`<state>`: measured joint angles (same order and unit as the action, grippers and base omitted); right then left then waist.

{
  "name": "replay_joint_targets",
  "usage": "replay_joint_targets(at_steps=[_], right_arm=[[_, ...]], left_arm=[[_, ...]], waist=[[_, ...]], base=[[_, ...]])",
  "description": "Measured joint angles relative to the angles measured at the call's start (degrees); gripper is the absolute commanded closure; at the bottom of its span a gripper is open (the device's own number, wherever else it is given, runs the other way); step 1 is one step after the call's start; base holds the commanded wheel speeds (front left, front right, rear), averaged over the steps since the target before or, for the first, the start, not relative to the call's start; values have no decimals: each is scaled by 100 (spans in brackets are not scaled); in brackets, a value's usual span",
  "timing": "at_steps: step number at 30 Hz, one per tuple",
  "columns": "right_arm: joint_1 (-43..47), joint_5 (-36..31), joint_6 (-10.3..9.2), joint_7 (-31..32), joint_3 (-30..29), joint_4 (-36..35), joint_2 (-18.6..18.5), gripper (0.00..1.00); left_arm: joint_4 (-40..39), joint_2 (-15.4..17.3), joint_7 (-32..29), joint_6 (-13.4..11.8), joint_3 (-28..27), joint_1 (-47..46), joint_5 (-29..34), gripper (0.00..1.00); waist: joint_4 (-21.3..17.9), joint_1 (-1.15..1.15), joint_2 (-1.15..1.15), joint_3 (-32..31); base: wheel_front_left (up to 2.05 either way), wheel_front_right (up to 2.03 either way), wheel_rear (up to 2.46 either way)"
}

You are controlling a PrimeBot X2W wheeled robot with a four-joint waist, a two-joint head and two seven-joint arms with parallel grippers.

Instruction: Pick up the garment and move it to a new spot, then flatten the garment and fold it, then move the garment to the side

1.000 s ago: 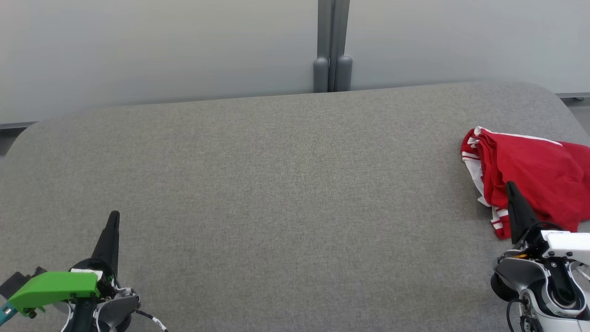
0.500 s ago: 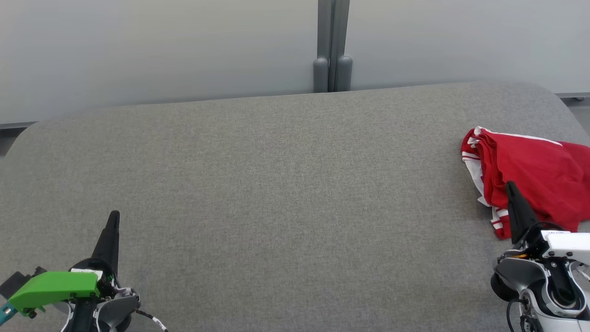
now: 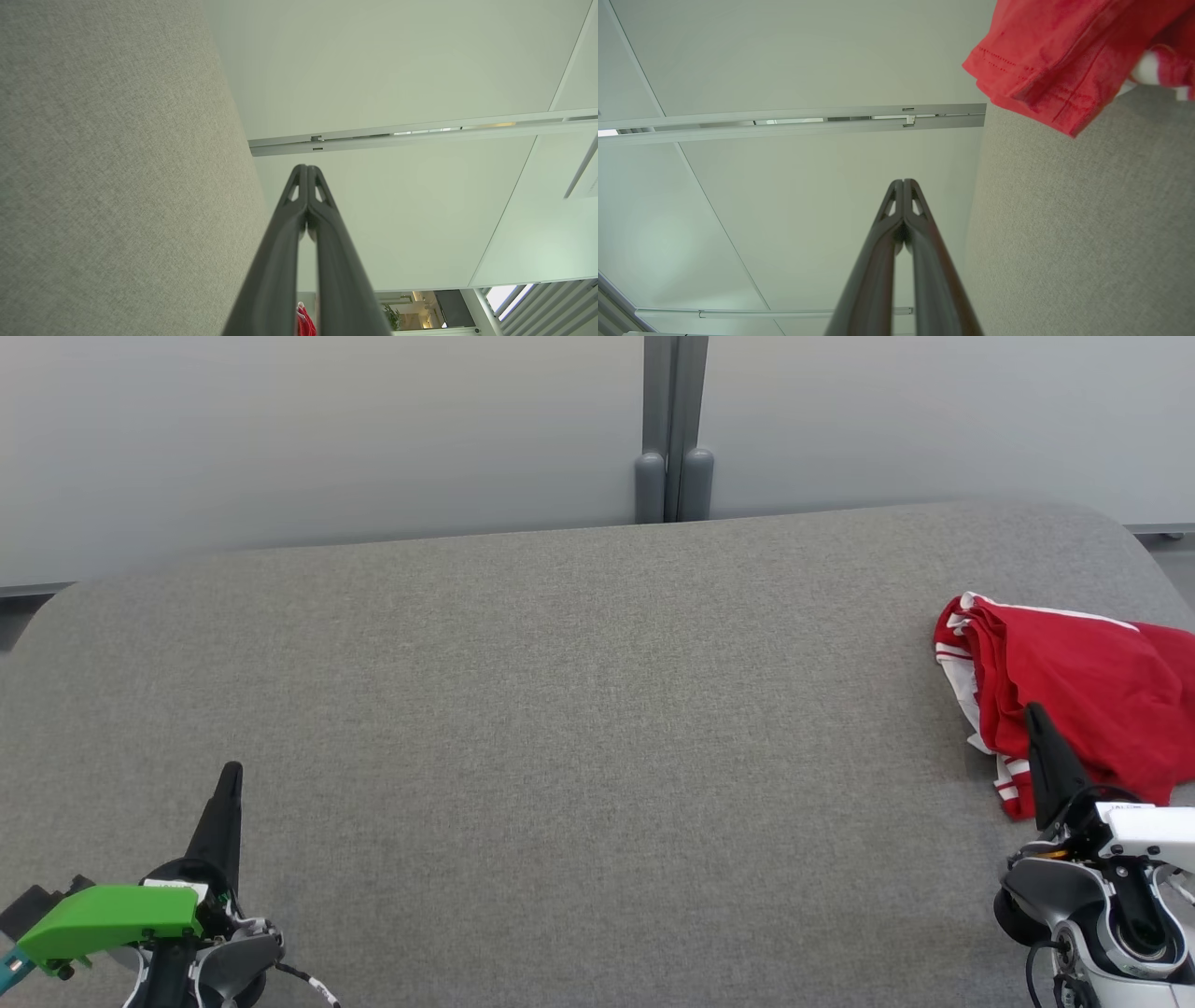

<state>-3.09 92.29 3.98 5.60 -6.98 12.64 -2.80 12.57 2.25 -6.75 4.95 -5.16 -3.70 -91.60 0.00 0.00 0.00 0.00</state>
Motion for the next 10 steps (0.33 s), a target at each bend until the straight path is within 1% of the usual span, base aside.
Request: replay_joint_targets(at_steps=[10], right_arm=[[0,0,0,0,0,0,0,100]], left_arm=[[-2,0,0,0,1,0,0,100]], waist=[[0,0,0,0]], base=[[0,0,0]])
